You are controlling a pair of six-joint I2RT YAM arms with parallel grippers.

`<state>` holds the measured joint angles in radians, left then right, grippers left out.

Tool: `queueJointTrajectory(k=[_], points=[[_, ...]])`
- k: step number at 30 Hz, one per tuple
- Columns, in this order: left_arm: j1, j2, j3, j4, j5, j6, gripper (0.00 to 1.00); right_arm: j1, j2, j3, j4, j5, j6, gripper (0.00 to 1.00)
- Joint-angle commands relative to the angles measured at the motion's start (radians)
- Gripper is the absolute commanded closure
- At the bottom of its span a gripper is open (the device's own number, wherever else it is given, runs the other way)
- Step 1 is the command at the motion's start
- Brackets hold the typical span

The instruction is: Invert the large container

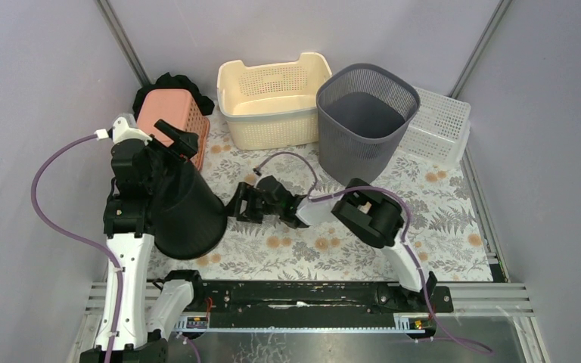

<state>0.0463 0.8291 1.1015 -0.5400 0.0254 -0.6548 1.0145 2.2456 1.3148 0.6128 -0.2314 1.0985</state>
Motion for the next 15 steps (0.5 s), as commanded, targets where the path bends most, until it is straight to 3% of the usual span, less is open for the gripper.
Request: queueJointTrajectory(k=[1,5,9,12,15], points=[[-0.004,-0.005,0.067,0.016,0.020,0.027,0.00,0.003,0.052,0.175,-0.024,-0.071,-0.029,0.19],[-0.005,0.011,0.150,0.009,0.046,0.042,0.00,-0.011,-0.152,0.112,-0.256,-0.055,-0.273,0.19],[-0.005,0.029,0.211,-0.007,0.098,0.053,0.00,-0.015,-0.426,0.113,-0.697,-0.004,-0.572,0.18],[-0.004,0.016,0.203,-0.010,0.135,0.052,0.00,-0.021,-0.610,0.205,-1.006,0.134,-0.748,0.18],[-0.004,-0.007,0.171,-0.011,0.161,0.056,0.00,-0.081,-0.728,0.292,-1.174,0.291,-0.853,0.19]])
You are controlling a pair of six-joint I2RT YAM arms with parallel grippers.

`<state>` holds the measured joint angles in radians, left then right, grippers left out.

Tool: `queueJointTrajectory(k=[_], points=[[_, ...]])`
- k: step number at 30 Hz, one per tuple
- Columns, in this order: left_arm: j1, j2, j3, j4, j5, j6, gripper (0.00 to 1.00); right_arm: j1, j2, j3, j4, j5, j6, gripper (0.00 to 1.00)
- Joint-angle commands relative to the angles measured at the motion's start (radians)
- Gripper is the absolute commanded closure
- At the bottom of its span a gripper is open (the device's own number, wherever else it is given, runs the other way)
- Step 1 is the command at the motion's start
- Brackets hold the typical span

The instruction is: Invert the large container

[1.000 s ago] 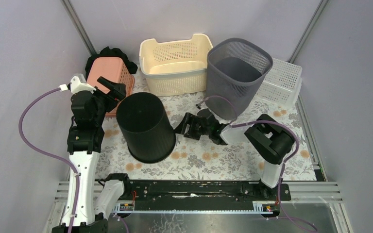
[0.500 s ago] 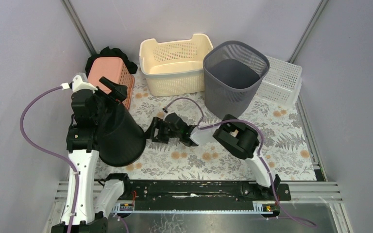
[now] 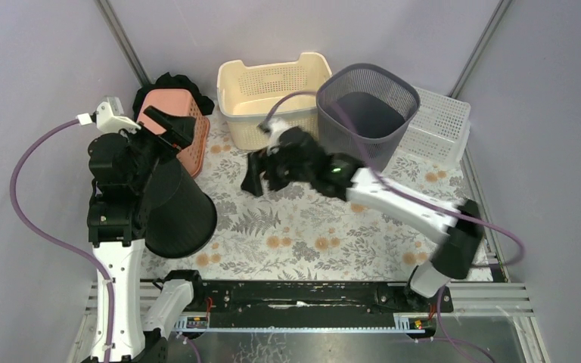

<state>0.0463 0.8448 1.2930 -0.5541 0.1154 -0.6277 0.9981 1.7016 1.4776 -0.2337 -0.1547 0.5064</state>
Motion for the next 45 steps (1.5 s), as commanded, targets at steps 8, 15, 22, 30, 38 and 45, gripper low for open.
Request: queueJointTrajectory(k=[8,15,22,30,38,45], points=[[-0.005,-0.014,-0.046,0.005,0.102,0.045,0.00,-0.261,-0.268,0.271,-0.408,0.328,-0.411,0.20],[-0.004,-0.010,-0.055,-0.001,0.116,0.060,0.00,-0.431,-0.160,0.329,-0.472,0.315,-0.546,0.23],[-0.005,-0.007,-0.058,-0.007,0.120,0.063,0.00,-0.522,-0.092,0.372,-0.496,0.241,-0.588,0.27],[-0.004,-0.014,-0.071,-0.007,0.127,0.064,0.00,-0.523,-0.054,0.367,-0.563,0.037,-0.587,0.49],[-0.004,-0.025,-0.086,-0.007,0.139,0.061,0.00,-0.522,-0.005,0.355,-0.623,0.068,-0.545,0.63],[-0.003,-0.028,-0.075,-0.024,0.135,0.077,0.00,-0.522,0.002,0.378,-0.639,0.003,-0.461,1.00]])
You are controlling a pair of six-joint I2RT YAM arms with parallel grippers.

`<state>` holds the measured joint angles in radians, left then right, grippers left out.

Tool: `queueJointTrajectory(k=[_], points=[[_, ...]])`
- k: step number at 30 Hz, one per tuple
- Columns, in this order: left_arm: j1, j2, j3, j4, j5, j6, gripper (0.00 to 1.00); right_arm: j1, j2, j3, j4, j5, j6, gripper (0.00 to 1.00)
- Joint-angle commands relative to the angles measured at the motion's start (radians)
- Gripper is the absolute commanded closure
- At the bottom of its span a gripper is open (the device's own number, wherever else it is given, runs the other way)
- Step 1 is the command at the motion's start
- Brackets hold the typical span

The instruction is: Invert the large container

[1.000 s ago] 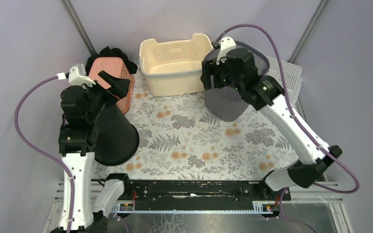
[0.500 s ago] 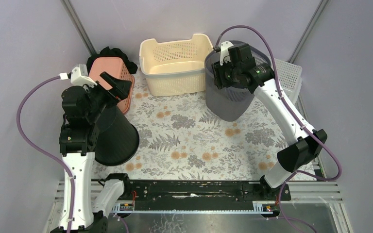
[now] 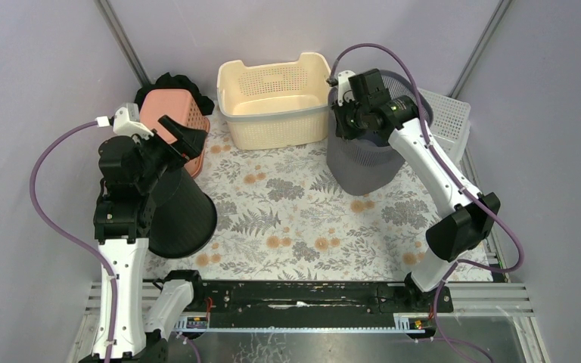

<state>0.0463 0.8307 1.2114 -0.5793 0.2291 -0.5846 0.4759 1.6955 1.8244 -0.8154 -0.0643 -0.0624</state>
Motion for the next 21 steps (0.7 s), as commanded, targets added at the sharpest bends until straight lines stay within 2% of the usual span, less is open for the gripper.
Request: queueJointTrajectory(k=[1,13,16,21], points=[[-0.004,-0.013,0.009,-0.001,0.022,0.036,0.00,0.001,-0.003,0.035,-0.052,-0.114,0.125,1.00],[-0.004,0.013,0.099,-0.075,0.097,0.067,0.00,0.002,-0.259,0.077,0.071,-0.303,0.433,1.00],[-0.003,0.008,0.123,-0.094,0.094,0.075,0.00,0.000,-0.336,0.016,0.161,-0.365,0.508,1.00],[-0.004,0.006,0.187,-0.168,0.104,0.092,0.00,-0.001,-0.453,-0.213,0.399,-0.485,0.679,1.00]])
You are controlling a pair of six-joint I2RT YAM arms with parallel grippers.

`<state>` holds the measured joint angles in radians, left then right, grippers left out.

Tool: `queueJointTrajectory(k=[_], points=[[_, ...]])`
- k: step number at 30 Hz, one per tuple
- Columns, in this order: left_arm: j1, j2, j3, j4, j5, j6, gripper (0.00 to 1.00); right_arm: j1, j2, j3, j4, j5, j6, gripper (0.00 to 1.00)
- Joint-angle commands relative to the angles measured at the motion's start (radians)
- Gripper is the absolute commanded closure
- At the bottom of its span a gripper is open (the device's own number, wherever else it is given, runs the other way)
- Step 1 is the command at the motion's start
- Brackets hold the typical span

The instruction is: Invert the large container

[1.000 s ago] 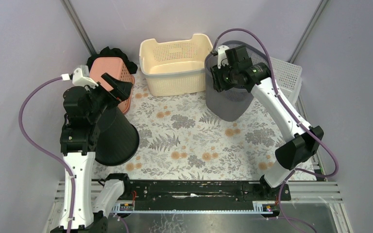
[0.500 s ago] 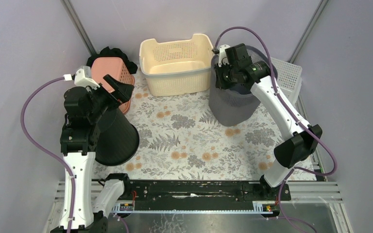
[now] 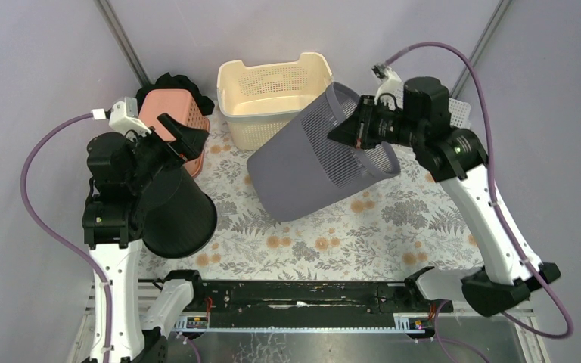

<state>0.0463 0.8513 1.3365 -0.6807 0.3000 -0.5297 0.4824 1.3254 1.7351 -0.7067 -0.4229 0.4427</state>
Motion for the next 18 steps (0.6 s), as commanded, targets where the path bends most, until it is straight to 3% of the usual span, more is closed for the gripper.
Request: queueJointTrajectory(k=[1,12,18], points=[[-0.003,-0.021,0.077,-0.090,0.033,0.041,0.00,-0.010,-0.101,-0.165,0.330,-0.136,0.198,1.00],[-0.004,-0.073,0.197,-0.303,-0.108,0.098,0.00,-0.133,-0.194,-0.495,0.763,-0.340,0.474,1.00],[-0.005,-0.082,0.146,-0.277,-0.137,0.087,0.00,-0.291,-0.183,-0.696,1.229,-0.493,0.817,1.00]])
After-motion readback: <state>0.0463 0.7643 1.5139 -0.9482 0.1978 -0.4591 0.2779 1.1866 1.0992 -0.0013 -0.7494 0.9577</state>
